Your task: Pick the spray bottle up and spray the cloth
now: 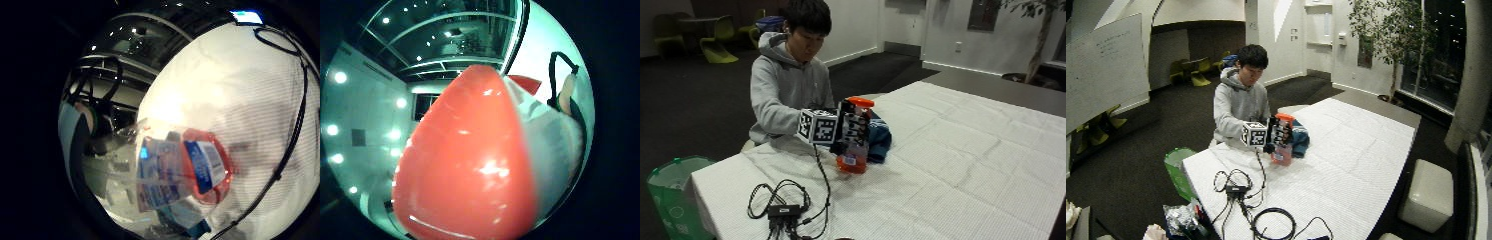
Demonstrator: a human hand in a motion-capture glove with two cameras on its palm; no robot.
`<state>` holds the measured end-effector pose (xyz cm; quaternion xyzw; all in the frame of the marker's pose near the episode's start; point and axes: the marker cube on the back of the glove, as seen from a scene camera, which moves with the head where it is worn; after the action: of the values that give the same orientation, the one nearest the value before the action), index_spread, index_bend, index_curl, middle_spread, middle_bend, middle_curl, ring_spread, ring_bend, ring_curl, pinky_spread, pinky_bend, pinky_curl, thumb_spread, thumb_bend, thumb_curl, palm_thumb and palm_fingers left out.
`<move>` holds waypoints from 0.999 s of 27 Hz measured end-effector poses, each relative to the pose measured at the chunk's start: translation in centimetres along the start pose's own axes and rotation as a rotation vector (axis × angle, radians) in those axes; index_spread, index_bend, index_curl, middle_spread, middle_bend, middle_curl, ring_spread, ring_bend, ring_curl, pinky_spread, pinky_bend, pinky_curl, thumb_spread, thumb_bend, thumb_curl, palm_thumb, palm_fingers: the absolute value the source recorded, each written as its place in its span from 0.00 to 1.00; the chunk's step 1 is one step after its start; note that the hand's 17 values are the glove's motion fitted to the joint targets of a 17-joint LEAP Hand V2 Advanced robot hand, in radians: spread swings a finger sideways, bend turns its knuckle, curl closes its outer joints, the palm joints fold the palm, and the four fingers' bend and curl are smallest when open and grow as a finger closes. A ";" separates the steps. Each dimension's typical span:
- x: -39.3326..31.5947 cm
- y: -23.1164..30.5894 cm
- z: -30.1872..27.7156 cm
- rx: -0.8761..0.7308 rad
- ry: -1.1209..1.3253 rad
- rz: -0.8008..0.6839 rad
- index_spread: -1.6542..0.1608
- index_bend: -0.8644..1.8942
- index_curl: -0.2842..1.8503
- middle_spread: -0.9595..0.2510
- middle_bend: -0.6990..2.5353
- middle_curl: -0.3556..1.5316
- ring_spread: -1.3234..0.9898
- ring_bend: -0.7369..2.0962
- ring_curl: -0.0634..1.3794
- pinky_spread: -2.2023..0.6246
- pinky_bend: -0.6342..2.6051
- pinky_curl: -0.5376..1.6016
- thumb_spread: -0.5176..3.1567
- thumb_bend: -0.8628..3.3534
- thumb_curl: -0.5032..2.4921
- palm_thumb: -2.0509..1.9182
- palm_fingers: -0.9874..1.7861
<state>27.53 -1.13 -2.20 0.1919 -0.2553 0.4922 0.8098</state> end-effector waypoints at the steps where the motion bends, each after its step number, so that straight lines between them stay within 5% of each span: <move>1: -0.2 -0.3 0.1 -0.036 0.029 -0.011 0.82 0.43 0.31 0.74 0.41 0.43 0.52 0.49 0.32 0.75 0.30 0.41 0.30 0.21 0.34 0.76 0.84; 15: -11.5 6.3 5.1 -0.900 0.710 -0.254 0.81 0.47 0.35 0.71 0.41 0.44 0.49 0.49 0.34 0.71 0.31 0.42 0.27 0.20 0.37 0.76 0.86; 27: -8.3 10.7 8.8 -1.130 1.128 -0.189 0.82 0.46 0.36 0.71 0.41 0.45 0.49 0.49 0.34 0.70 0.31 0.43 0.25 0.20 0.38 0.76 0.86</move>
<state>12.76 -7.17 0.40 -0.5037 -0.0007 0.2409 0.8296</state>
